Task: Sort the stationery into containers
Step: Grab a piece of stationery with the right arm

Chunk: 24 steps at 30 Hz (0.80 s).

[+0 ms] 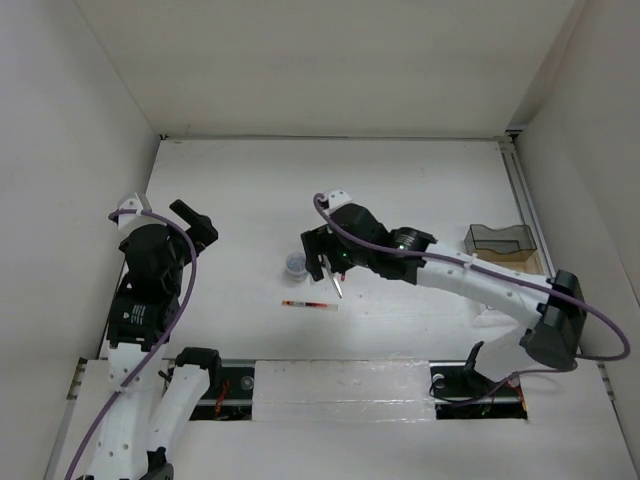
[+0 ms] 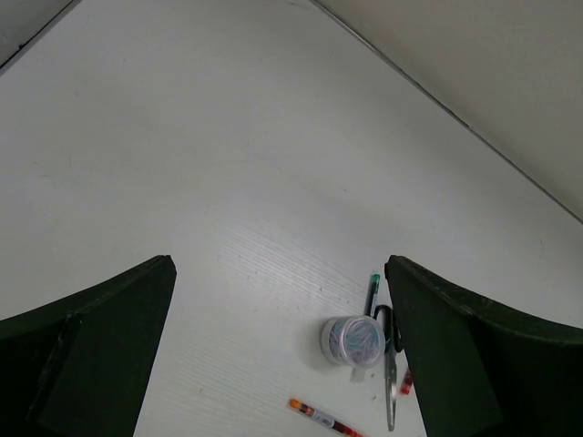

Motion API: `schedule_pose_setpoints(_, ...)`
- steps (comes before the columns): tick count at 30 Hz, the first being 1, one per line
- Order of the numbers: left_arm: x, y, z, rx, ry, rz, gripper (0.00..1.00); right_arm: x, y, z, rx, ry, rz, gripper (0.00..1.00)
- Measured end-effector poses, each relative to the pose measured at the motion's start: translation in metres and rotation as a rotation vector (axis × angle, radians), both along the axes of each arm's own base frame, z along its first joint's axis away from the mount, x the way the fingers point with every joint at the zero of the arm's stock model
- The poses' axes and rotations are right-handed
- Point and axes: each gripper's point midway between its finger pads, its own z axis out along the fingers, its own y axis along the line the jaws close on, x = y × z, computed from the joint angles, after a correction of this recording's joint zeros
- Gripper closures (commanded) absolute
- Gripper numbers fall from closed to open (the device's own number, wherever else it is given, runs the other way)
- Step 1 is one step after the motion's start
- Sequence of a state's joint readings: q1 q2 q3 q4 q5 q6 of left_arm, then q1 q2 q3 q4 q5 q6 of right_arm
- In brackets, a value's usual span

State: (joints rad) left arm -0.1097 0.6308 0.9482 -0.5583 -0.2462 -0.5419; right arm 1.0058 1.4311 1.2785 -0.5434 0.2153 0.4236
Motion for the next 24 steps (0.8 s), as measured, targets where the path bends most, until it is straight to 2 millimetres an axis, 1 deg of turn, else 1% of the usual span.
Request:
schedule_pose_setpoints(2,0.0,0.0,-0.001,0.0,0.001,0.001,0.0,0.005,0.017,-0.012,-0.009,0.011,0.029,0.0)
schedule_pose_setpoints(4,0.0,0.0,-0.001,-0.001,0.001,0.002,0.0,0.011,0.03,-0.028,-0.038,0.026,0.046,0.0)
schedule_pose_setpoints(6,0.0,0.0,-0.001,-0.001,0.001,0.002,0.0,0.018,0.042,-0.046,-0.073,0.048,0.057,0.0)
schedule_pose_setpoints(7,0.0,0.0,-0.001,-0.001,0.001,0.002,0.0,0.024,0.051,-0.057,-0.092,0.058,0.061,0.0)
schedule_pose_setpoints(10,0.0,0.0,-0.001,-0.001,0.001,0.002,0.0,0.032,0.065,-0.08,-0.129,0.077,0.066,0.0)
schedule_pose_setpoints(13,0.0,0.0,-0.001,-0.001,0.001,0.002,0.0,0.037,0.07,-0.104,-0.175,0.096,0.071,0.0)
schedule_pose_setpoints(17,0.0,0.0,-0.001,-0.001,0.0,0.001,0.0,0.046,0.08,-0.126,-0.212,0.108,0.067,0.0)
schedule_pose_setpoints(21,0.0,0.0,-0.001,-0.002,0.0,0.002,0.0,0.049,0.084,-0.14,-0.23,0.116,0.064,0.01)
schedule_pose_setpoints(24,0.0,0.0,-0.001,-0.002,0.0,0.002,0.0,0.05,0.084,-0.146,-0.237,0.116,0.06,0.04)
